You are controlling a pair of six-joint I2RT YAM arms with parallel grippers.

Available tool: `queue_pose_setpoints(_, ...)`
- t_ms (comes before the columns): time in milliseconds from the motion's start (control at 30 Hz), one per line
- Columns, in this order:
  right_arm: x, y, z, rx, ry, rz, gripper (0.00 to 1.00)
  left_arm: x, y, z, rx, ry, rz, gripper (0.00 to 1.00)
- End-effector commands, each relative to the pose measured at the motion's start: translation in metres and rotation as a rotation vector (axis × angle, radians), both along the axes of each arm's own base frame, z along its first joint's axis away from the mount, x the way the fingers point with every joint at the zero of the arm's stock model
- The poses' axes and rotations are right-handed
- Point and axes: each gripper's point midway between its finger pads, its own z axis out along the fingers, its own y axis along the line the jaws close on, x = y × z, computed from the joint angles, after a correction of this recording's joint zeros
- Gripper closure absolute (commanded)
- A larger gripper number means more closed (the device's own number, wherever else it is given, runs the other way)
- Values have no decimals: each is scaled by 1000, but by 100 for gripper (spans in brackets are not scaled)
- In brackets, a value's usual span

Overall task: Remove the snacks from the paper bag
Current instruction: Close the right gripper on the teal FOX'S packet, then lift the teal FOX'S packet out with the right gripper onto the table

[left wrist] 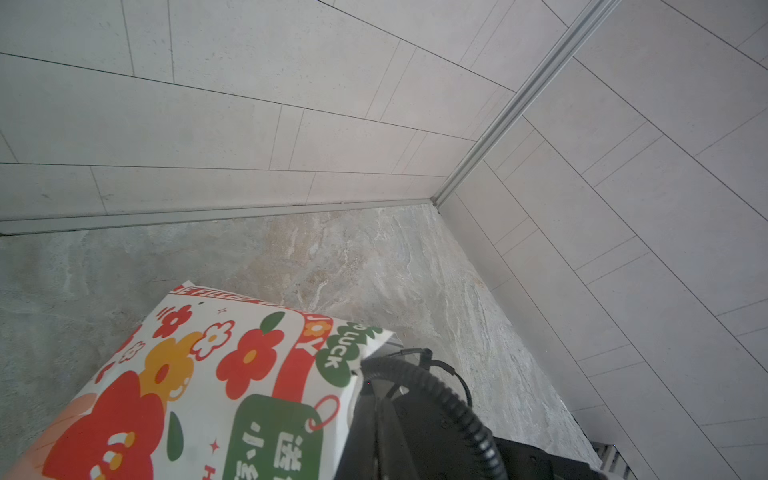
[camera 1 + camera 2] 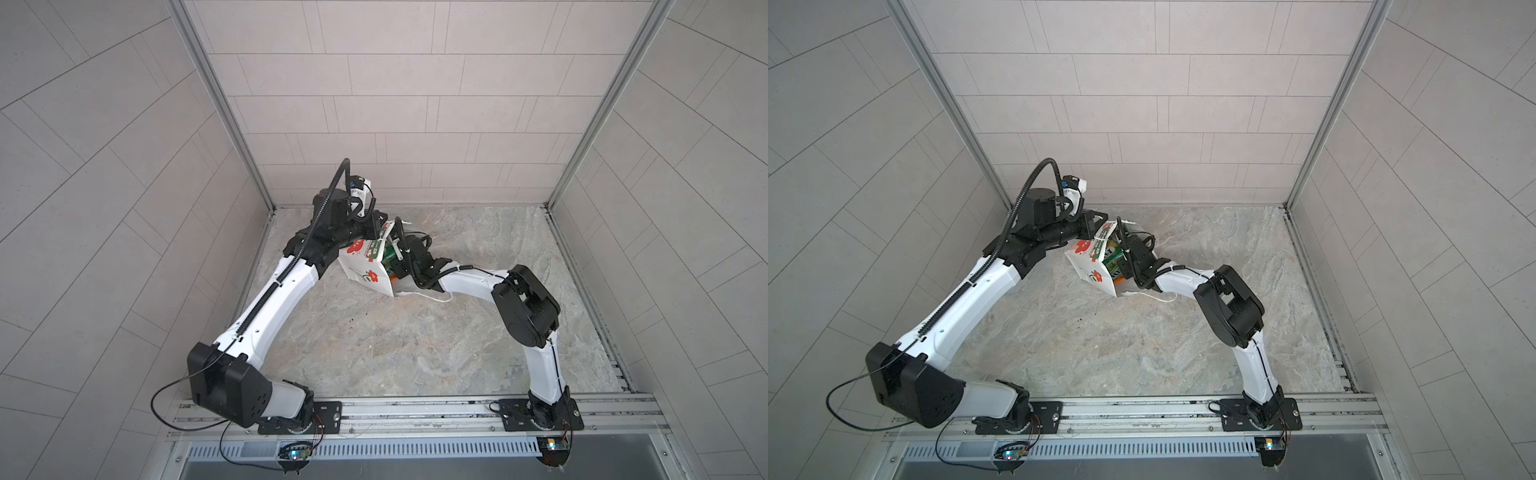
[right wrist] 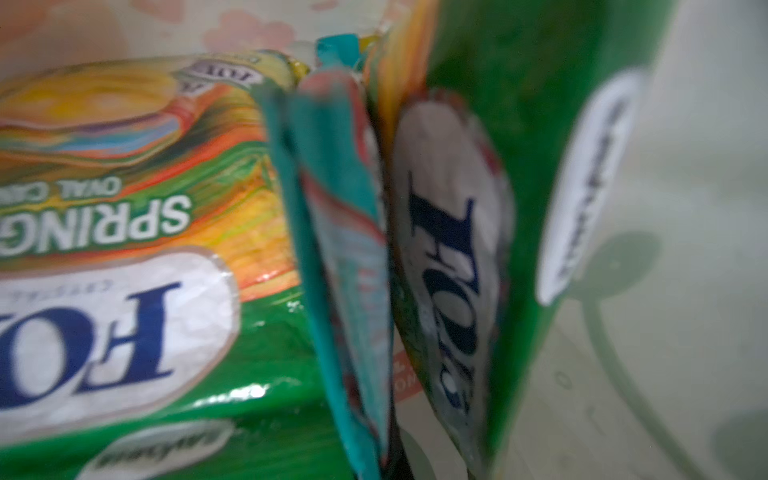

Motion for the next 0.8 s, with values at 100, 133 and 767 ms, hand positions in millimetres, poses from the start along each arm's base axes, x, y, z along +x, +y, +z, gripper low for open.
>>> queue_pose_setpoints(100, -28, 1, 51, 87, -42, 77, 100, 2, 16, 2, 43, -24, 76, 100)
queue_pose_setpoints(133, -31, 0, 54, 95, -39, 87, 100, 2, 16, 0, 45, -21, 80, 100)
queue_pose_setpoints(767, -88, -54, 121, 142, -87, 113, 100, 6, 13, -8, 39, 7, 80, 100)
